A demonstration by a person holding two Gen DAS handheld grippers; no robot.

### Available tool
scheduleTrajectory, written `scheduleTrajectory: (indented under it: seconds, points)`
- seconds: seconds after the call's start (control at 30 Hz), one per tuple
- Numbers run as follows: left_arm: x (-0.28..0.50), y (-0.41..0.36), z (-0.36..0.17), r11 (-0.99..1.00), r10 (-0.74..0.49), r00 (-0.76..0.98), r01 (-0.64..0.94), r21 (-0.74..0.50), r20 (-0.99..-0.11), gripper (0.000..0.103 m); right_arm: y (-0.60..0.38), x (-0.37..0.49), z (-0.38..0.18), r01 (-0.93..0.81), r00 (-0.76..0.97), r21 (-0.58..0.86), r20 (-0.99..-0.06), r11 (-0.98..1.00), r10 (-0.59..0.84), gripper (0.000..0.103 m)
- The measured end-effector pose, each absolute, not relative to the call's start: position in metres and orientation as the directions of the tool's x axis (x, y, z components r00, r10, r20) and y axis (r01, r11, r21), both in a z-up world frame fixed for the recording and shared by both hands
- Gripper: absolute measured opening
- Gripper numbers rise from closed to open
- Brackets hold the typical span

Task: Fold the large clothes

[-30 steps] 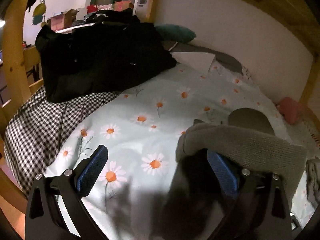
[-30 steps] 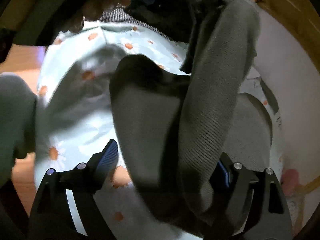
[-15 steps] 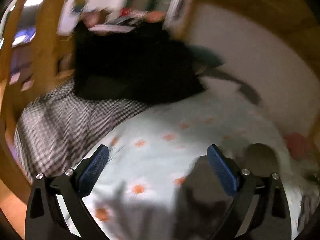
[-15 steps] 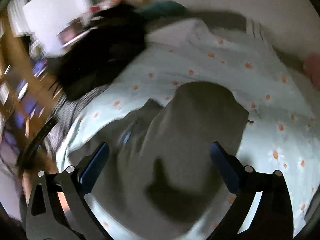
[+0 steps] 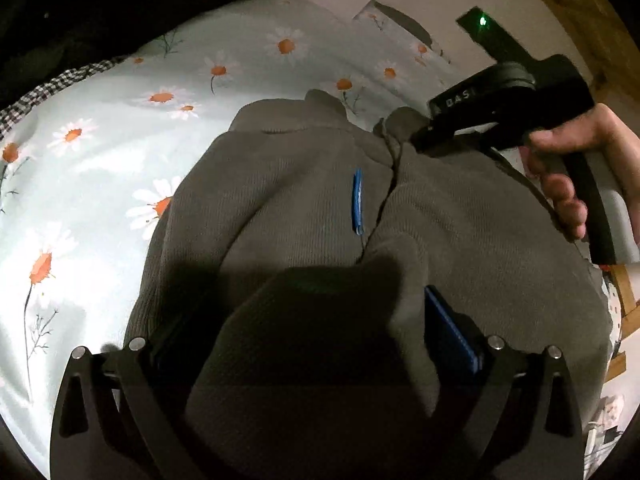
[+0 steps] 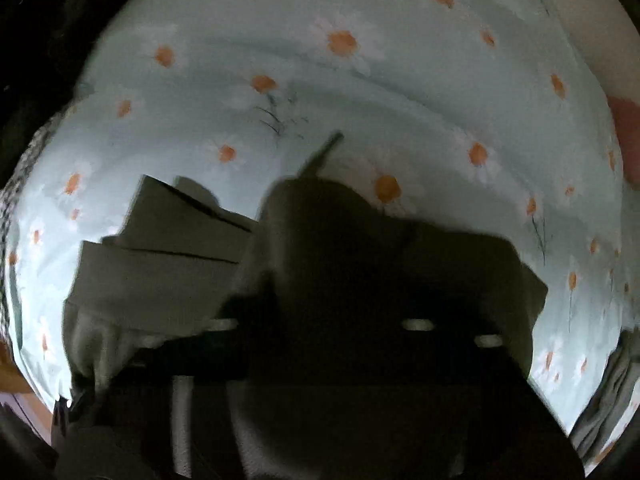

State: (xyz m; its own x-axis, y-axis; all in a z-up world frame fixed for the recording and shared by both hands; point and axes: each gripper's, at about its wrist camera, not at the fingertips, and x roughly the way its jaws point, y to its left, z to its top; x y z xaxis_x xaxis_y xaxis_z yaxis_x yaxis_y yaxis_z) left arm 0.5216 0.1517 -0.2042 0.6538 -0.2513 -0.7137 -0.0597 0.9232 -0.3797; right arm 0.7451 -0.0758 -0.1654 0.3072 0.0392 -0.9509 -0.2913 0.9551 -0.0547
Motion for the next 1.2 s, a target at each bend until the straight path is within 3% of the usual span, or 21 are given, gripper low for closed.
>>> scheduleTrajectory:
  seconds: [0.1,0.2,0.33,0.43,0.5,0.6,0.7,0.73,0.77,0.83,0.9,0.97,1.07,1.17,1.2]
  points:
    - [0.515,0.150,-0.205,0.923,-0.243,0.661,-0.068,-0.380,-0.710,0.099,-0.076,0.731,-0.130,-0.317,0.410,0.022,-0.899,0.948,0.157,0.014]
    - [0.513,0.148,-0.204,0.915,-0.236,0.679,-0.085,-0.394,-0.695,0.099,-0.085,0.716,-0.091,-0.354,0.468,0.195,-0.810,0.915,0.354,0.010]
    - [0.506,0.151,-0.188,0.904,-0.208,0.702,-0.129,-0.408,-0.682,0.097,-0.080,0.709,-0.068,-0.401,0.482,0.242,-0.764,0.883,0.428,0.009]
    - [0.480,0.161,-0.140,0.894,-0.164,0.800,-0.127,-0.430,-0.577,0.097,-0.070,0.691,-0.037,-0.531,0.461,0.358,-0.639,0.768,0.616,0.009]
    - [0.467,0.161,-0.106,0.906,-0.141,0.837,-0.106,-0.409,-0.529,0.097,-0.062,0.687,-0.029,-0.555,0.448,0.395,-0.600,0.732,0.663,0.009]
    - [0.466,0.147,-0.097,0.942,-0.112,0.824,-0.090,-0.323,-0.556,0.097,-0.010,0.700,-0.075,-0.573,0.279,0.410,-0.716,0.710,0.640,0.009]
    - [0.505,0.138,-0.165,0.958,-0.138,0.655,-0.102,-0.268,-0.743,0.097,0.050,0.701,-0.167,-0.610,0.171,0.182,-0.920,0.771,0.353,0.010]
    - [0.509,0.144,-0.188,0.940,-0.184,0.640,-0.108,-0.324,-0.746,0.099,0.054,0.702,-0.177,-0.607,0.186,0.174,-0.918,0.775,0.351,0.010]
    - [0.503,0.159,-0.204,0.886,-0.263,0.682,-0.110,-0.451,-0.682,0.098,0.052,0.705,-0.174,-0.587,0.180,0.215,-0.905,0.781,0.385,0.012]
    - [0.505,0.162,-0.202,0.880,-0.288,0.665,-0.100,-0.464,-0.689,0.098,0.039,0.709,-0.155,-0.562,0.126,0.349,-0.860,0.750,0.494,0.029]
    - [0.504,0.159,-0.202,0.887,-0.280,0.668,-0.094,-0.452,-0.689,0.098,0.022,0.700,-0.129,-0.600,0.111,0.399,-0.817,0.693,0.566,0.097]
    - [0.502,0.158,-0.202,0.888,-0.278,0.671,-0.093,-0.450,-0.687,0.098,-0.006,0.679,-0.085,-0.644,0.263,0.300,-0.777,0.704,0.572,0.100]
    - [0.500,0.156,-0.202,0.889,-0.276,0.661,-0.099,-0.446,-0.698,0.098,-0.055,0.642,-0.070,-0.591,0.473,0.035,-0.794,0.806,0.381,0.100]
    - [0.493,0.163,-0.183,0.876,-0.231,0.665,-0.175,-0.449,-0.710,0.097,-0.098,0.623,-0.117,-0.530,0.475,-0.069,-0.850,0.845,0.229,0.100]
    - [0.484,0.169,-0.163,0.861,-0.195,0.730,-0.193,-0.471,-0.655,0.097,-0.107,0.621,-0.146,-0.526,0.414,-0.042,-0.885,0.849,0.213,0.100]
